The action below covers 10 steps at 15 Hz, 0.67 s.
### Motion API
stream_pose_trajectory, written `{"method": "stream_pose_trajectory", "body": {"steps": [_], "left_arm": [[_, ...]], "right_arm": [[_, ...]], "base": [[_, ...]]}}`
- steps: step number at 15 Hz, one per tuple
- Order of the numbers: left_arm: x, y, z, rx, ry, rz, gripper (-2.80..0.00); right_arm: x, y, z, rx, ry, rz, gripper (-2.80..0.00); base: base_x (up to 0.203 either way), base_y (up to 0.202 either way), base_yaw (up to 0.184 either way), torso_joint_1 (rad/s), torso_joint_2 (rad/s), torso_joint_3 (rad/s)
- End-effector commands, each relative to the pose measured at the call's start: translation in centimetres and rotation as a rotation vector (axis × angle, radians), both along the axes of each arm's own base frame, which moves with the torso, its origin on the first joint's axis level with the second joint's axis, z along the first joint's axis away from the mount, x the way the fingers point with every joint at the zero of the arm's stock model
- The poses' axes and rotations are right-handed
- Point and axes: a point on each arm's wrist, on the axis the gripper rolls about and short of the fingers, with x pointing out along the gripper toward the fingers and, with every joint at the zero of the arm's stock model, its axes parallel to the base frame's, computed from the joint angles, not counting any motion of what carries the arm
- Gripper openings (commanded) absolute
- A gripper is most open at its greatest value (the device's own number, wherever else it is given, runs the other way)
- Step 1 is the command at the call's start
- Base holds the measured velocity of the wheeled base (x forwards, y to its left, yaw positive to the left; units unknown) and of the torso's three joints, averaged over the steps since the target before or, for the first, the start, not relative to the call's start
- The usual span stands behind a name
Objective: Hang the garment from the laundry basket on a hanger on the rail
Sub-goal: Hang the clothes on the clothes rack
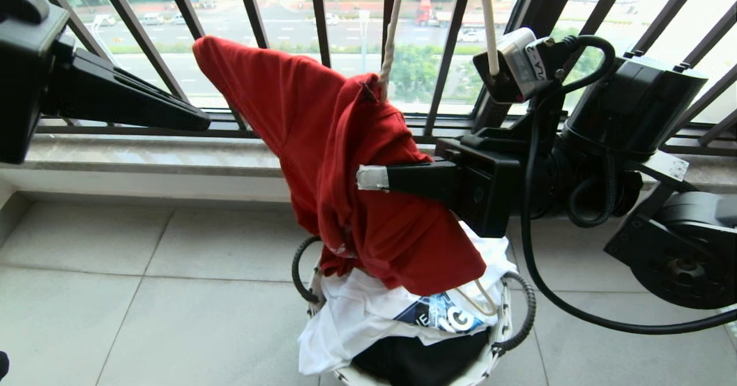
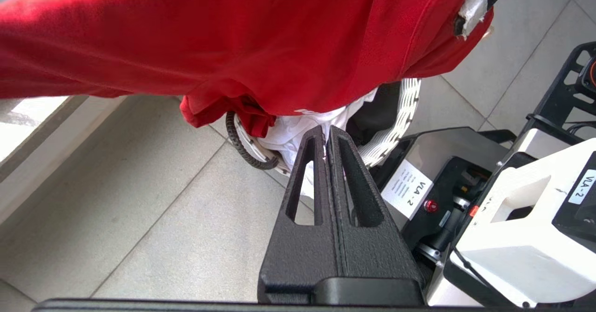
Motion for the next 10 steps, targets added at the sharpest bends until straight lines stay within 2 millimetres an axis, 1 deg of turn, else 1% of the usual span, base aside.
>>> {"method": "stream_pose_trajectory", "body": {"steps": [1,3,4,5,7,10], "left_arm": [[-0.5,0.0,0.0,0.012,-0.007,-0.022,-2.80],[-2.6,0.5,0.2,0.008,-0.017,-0.073,-2.80],[-3.3,0.5,0.2,0.008,-0.013,-0.097,-2.80],[-3.4,0.5,0.1,0.011,-0.009,-0.100,-2.80],[-2.4,-0.1,-0.1,0.020,0.003,-0.101,-2.80],[0.8,-2.1,-0.6,0.045,-0.029,-0.119,-2.80]], "right_arm": [[0.0,0.1,-0.5,-0.017,0.010,0.040,-2.80],[-0.1,0.1,-0.7,-0.025,0.015,0.060,-2.80],[-0.2,0.2,-0.8,-0.029,0.018,0.071,-2.80],[-0.4,0.3,-0.8,-0.037,0.032,0.080,-2.80],[-0.6,0.7,-0.9,-0.056,0.056,0.091,-2.80],[-0.4,0.7,-0.7,-0.054,0.056,0.086,-2.80]], "base": [[0.000,0.000,0.000,0.000,0.00,0.000],[0.000,0.000,0.000,0.000,0.00,0.000],[0.000,0.000,0.000,0.000,0.00,0.000],[0.000,0.000,0.000,0.000,0.00,0.000],[0.000,0.000,0.000,0.000,0.00,0.000],[0.000,0.000,0.000,0.000,0.00,0.000]]}}
